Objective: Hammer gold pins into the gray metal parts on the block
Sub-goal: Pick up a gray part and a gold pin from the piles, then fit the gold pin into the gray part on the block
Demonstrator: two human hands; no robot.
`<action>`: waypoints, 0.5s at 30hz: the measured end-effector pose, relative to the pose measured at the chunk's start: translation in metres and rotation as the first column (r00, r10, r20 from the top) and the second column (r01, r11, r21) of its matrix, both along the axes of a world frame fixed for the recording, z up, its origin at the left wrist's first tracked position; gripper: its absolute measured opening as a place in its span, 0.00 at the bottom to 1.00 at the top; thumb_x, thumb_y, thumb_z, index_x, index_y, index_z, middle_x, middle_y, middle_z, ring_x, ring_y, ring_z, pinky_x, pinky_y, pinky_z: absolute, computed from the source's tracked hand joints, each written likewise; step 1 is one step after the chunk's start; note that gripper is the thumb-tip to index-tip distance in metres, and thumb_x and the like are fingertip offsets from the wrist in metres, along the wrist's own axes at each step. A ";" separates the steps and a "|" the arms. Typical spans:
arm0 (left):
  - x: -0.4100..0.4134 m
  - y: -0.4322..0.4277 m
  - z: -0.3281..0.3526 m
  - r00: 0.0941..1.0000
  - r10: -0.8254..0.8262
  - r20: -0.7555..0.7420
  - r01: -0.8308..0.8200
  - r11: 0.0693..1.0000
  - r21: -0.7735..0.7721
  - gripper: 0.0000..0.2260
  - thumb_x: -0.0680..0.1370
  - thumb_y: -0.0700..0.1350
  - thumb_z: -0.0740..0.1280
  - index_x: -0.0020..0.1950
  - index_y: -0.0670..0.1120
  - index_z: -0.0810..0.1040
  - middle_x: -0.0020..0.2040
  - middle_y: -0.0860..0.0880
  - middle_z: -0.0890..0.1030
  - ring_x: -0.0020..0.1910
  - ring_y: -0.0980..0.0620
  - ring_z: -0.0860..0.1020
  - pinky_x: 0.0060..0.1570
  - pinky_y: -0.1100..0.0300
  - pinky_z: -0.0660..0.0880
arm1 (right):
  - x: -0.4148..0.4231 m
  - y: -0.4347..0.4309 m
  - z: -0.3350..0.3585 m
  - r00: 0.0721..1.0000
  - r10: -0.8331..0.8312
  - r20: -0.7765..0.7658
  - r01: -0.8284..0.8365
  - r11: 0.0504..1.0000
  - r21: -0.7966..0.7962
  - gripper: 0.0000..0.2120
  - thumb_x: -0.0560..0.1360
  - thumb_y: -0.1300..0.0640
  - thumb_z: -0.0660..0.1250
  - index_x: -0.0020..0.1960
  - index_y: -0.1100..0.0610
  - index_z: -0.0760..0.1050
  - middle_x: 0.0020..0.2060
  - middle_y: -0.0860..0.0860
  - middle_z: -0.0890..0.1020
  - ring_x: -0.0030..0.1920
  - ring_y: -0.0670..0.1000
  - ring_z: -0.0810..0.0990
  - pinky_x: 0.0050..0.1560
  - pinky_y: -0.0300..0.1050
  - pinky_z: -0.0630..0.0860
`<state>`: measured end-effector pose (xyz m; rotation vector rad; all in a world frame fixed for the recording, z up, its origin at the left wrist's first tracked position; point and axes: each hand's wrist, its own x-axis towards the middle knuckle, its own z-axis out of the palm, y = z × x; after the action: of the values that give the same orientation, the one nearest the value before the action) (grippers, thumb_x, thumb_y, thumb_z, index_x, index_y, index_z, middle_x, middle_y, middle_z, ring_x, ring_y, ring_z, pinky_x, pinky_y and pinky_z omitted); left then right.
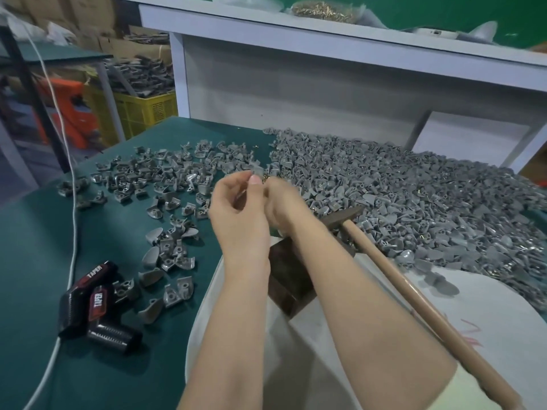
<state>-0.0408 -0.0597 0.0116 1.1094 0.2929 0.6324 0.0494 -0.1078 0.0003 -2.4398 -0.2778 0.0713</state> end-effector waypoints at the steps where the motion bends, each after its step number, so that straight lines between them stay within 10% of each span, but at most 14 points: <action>1: 0.000 -0.002 0.000 0.999 -0.032 0.009 0.031 0.994 0.108 0.07 0.77 0.40 0.67 0.43 0.53 0.76 0.43 0.55 0.80 0.42 0.61 0.77 0.43 0.71 0.73 | -0.004 -0.013 0.008 0.998 -0.059 0.022 0.058 0.998 0.039 0.04 0.79 0.60 0.59 0.48 0.59 0.72 0.46 0.58 0.78 0.47 0.57 0.76 0.51 0.46 0.73; 4: -0.003 -0.012 -0.004 0.986 -0.163 -0.018 0.152 0.868 0.473 0.08 0.77 0.40 0.67 0.42 0.54 0.74 0.40 0.58 0.78 0.39 0.67 0.75 0.41 0.75 0.70 | -0.023 -0.059 0.023 0.975 -0.173 0.142 0.143 0.970 0.199 0.04 0.76 0.57 0.66 0.42 0.54 0.74 0.41 0.50 0.81 0.41 0.50 0.79 0.45 0.46 0.76; 10: -0.009 -0.030 -0.016 0.901 -0.110 -0.420 0.433 0.295 0.852 0.03 0.77 0.48 0.67 0.45 0.55 0.75 0.43 0.57 0.78 0.50 0.53 0.76 0.51 0.56 0.62 | -0.074 -0.130 0.016 0.968 -0.251 0.016 0.218 0.869 0.444 0.08 0.74 0.65 0.67 0.42 0.53 0.79 0.35 0.48 0.83 0.39 0.46 0.83 0.44 0.40 0.79; 15: -0.009 -0.029 -0.014 0.890 -0.147 -0.431 0.455 0.315 0.833 0.07 0.74 0.52 0.70 0.45 0.58 0.72 0.46 0.59 0.78 0.51 0.54 0.76 0.53 0.55 0.62 | -0.092 -0.135 0.004 0.959 -0.267 0.092 0.199 0.870 0.452 0.10 0.73 0.67 0.68 0.42 0.53 0.77 0.39 0.49 0.83 0.43 0.49 0.82 0.47 0.44 0.78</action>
<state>-0.0499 -0.0891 -0.0020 2.3396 -0.1040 0.2273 -0.0425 -0.2423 0.0045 -2.0088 -0.0508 -0.2614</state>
